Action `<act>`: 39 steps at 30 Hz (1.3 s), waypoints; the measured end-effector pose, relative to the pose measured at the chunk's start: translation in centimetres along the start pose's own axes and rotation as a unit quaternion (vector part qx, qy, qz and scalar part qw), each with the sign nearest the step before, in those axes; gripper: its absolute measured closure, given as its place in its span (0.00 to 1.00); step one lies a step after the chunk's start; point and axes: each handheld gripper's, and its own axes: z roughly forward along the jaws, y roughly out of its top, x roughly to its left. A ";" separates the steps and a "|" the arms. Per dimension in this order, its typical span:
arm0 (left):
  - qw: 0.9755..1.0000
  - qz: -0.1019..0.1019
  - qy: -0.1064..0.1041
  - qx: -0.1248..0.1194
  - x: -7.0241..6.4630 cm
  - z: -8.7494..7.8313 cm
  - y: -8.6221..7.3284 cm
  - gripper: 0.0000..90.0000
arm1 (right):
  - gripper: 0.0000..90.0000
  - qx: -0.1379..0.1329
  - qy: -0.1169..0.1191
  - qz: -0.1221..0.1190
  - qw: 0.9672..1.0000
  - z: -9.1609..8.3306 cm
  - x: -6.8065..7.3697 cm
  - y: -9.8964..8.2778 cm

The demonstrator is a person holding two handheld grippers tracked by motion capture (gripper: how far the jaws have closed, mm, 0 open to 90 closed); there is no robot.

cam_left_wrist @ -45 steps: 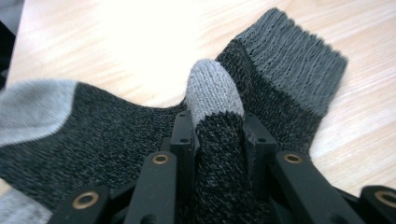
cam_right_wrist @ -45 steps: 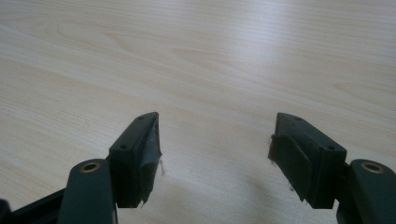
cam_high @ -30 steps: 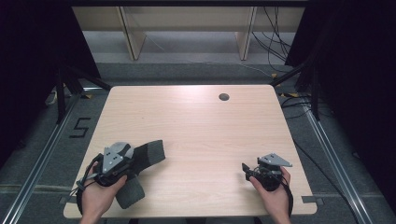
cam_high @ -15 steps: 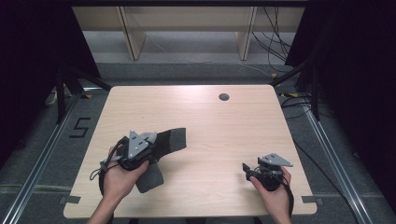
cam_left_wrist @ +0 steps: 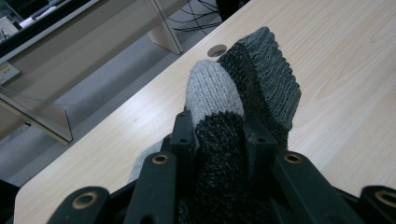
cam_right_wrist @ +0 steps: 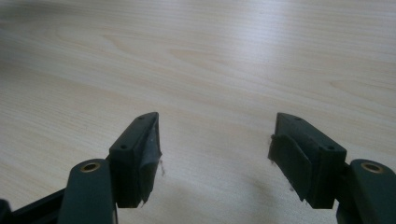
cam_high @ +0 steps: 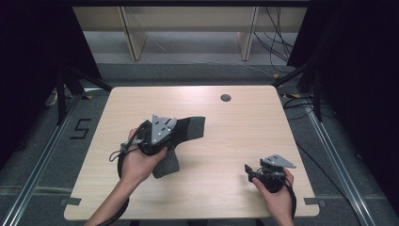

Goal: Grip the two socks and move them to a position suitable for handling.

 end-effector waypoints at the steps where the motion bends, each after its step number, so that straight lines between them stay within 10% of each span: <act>1: 1.000 0.013 0.000 0.004 -0.4 0.4 0.5 0.78 | 0.37 -0.002 -0.004 -0.016 1.000 0.1 -0.3 0.0; 20: 0.994 0.003 -0.090 0.067 -7.9 9.4 -0.8 0.76 | 0.37 -0.003 0.001 -0.001 1.000 -0.4 -0.2 0.4; 25: 0.990 -0.015 -0.133 0.051 -9.4 11.8 -2.1 0.59 | 0.37 -0.006 0.019 -0.022 1.000 -0.7 1.0 1.3; 28: 0.991 -0.036 -0.128 0.032 -8.5 11.2 -1.9 0.44 | 0.40 -0.011 0.032 -0.040 0.999 -0.7 1.6 1.9; 30: 0.991 -0.079 -0.104 0.005 -5.5 9.9 -1.8 0.44 | 0.44 -0.006 0.028 -0.045 0.999 -0.6 2.1 2.4; 32: 0.993 -0.078 -0.084 0.010 -3.9 9.6 -2.0 0.46 | 0.47 0.004 0.026 -0.056 0.998 -0.4 2.1 2.7; 34: 0.992 -0.100 -0.051 0.054 -1.0 10.0 -3.6 0.56 | 0.54 0.049 0.024 -0.043 0.998 0.5 2.8 3.5; 39: 0.985 -0.110 -0.040 0.125 0.2 11.5 -7.6 0.53 | 0.58 0.110 -0.008 -0.029 0.993 2.6 2.8 4.0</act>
